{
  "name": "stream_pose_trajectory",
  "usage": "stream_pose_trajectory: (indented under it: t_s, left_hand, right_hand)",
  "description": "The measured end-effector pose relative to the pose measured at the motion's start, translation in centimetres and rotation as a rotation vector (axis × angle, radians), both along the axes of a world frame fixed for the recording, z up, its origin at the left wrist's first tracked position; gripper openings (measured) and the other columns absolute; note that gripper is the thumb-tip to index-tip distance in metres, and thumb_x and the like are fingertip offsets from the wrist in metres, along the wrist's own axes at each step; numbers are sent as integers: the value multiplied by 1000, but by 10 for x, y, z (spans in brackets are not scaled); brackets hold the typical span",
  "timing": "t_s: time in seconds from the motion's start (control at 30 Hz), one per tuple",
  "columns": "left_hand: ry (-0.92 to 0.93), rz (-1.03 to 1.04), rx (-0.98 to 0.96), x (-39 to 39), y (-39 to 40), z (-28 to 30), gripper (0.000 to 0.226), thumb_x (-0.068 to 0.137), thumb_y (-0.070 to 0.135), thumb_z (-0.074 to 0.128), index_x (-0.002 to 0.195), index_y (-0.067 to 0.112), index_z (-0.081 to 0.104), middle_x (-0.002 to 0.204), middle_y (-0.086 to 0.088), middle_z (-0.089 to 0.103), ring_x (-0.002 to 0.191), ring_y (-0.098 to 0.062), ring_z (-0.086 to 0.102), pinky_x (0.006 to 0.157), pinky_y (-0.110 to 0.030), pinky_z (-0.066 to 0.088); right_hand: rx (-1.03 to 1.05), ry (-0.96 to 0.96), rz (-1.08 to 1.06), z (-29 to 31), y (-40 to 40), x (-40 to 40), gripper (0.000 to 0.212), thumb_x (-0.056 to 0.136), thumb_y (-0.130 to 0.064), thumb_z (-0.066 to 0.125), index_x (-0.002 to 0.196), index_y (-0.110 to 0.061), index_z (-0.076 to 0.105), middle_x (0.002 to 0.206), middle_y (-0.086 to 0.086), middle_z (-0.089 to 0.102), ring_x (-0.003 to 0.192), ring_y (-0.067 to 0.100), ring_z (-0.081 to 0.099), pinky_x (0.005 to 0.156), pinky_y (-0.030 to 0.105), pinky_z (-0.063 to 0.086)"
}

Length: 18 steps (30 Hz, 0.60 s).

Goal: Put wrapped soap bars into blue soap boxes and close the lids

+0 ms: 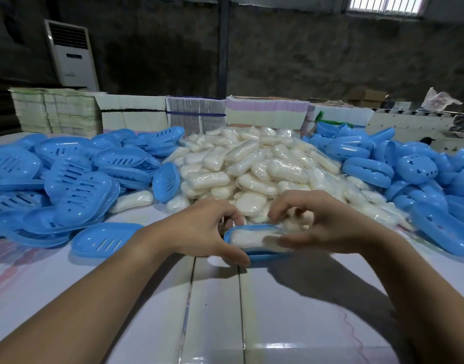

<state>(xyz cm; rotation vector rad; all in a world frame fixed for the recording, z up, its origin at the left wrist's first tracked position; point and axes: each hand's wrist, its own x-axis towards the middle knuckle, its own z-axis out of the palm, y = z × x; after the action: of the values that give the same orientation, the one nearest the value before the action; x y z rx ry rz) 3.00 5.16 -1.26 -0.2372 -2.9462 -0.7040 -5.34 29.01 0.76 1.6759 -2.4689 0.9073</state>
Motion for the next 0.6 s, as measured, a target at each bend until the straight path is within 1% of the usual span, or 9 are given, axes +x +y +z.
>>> stream_pose_trajectory:
  t_s: [0.07,0.1,0.13,0.2,0.27,0.37,0.43,0.53,0.6]
  left_hand:
    - [-10,2,-2,1,0,1,53,60,59,88,101,36,64,100,12,57,93,-2,47,80,-35,51]
    - [-13,2,-4,1,1,1,53,59,59,88,101,36,64,100,12,57,93,-1,47,80,-34,51]
    - [-13,5,-4,1,1,1,54,59,58,88,101,35,65,100,12,57,94,0,46,80,-31,51]
    - [-7,11,3,1,3,1,54,58,57,90,99,32,66,100,12,58,95,1,46,79,-27,48]
    - [-4,21,6,0,4,1,53,57,54,92,96,29,67,99,10,60,92,-4,51,77,-26,48]
    - [-15,42,9,1,4,2,53,56,53,93,95,28,68,98,8,61,90,-10,57,79,-34,52]
    - [-23,41,21,1,3,3,51,56,52,93,95,29,68,97,8,62,89,-10,57,79,-34,51]
    - [-23,42,33,0,3,2,50,57,50,94,95,28,69,96,6,63,87,-11,56,75,-32,49]
    - [-18,46,32,-1,3,1,50,57,50,93,95,29,69,96,7,64,88,-9,55,75,-31,48]
  right_hand:
    - [50,-42,-38,0,12,-3,25,72,-23,85,94,-23,74,86,-13,67,81,6,60,73,23,46]
    - [56,-56,-41,-2,15,-3,25,73,-19,86,95,-24,75,83,-14,68,78,5,60,71,19,46]
    - [46,-59,-46,-5,15,-2,25,73,-17,86,95,-23,76,81,-12,68,74,5,60,70,19,47]
    - [-5,-44,-58,-9,11,2,24,72,-20,85,94,-20,77,77,-6,70,69,11,61,67,26,52]
    - [-52,-15,-55,-12,5,5,21,71,-23,82,91,-17,77,75,-3,70,68,17,61,66,32,53]
    - [-86,-63,-68,-13,2,4,17,73,-11,85,88,-14,78,72,-4,68,64,13,58,63,29,50]
    - [-92,-58,-85,-14,-1,3,17,72,-9,86,85,-14,77,71,-6,67,60,9,55,60,24,47]
    - [-58,86,-119,-19,-11,4,19,70,-4,85,84,-16,78,74,-6,67,64,17,59,64,30,50]
    - [-65,118,-111,-19,-13,4,20,69,-3,84,84,-15,79,73,-11,64,68,16,59,64,30,49]
